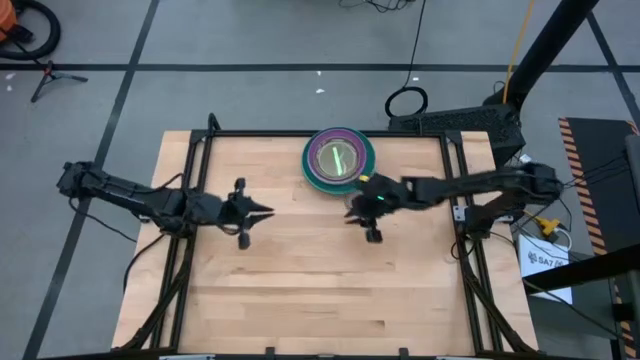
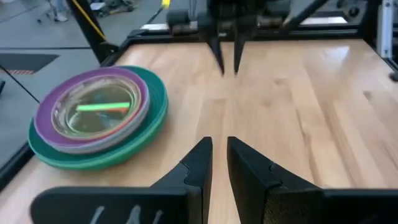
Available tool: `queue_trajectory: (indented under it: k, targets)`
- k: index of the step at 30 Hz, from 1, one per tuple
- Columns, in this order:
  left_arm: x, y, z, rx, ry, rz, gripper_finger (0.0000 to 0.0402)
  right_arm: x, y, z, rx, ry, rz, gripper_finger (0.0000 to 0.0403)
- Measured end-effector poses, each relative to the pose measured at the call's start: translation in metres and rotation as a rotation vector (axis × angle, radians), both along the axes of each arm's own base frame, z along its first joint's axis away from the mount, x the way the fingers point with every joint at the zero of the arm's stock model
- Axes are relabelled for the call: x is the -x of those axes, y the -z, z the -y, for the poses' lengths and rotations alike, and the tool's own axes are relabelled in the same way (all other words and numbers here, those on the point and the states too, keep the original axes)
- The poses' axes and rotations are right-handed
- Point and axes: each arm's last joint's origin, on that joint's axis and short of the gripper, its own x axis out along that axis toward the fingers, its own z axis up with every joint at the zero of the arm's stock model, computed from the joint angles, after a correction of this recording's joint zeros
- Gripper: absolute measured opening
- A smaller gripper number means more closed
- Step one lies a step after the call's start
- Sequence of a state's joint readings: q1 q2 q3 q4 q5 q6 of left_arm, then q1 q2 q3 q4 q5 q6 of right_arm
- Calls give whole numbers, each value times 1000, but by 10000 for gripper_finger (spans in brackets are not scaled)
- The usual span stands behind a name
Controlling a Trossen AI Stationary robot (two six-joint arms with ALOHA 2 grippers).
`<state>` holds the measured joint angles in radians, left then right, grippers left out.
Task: Stack plastic plates
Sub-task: Return to Home Position
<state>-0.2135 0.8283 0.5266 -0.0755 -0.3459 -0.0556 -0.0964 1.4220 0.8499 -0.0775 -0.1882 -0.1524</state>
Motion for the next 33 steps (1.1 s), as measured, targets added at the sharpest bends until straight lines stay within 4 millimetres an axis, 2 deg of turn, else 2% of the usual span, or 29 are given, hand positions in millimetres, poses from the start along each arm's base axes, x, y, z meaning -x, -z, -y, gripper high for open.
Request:
queue_trajectory:
  k: [3,8,12,15,19,25,33]
  targets:
    - [15,3,3,3,14,47,58,29,0,-9,-3,-7,102,75]
    - [44,-2,-4,-37,20,156,58,76,-1,-12,9,18,247,75]
    - [65,-5,-12,-33,4,266,58,107,0,-14,31,51,346,75]
    - [78,0,-17,-24,-16,300,58,126,5,-15,43,65,402,75]
    - [94,5,-23,20,-63,341,58,145,9,-15,62,81,473,75]
    - [112,12,-29,33,-92,371,58,169,9,-16,102,107,474,75]
    - [110,17,-29,44,-112,370,58,194,9,-15,185,170,506,75]
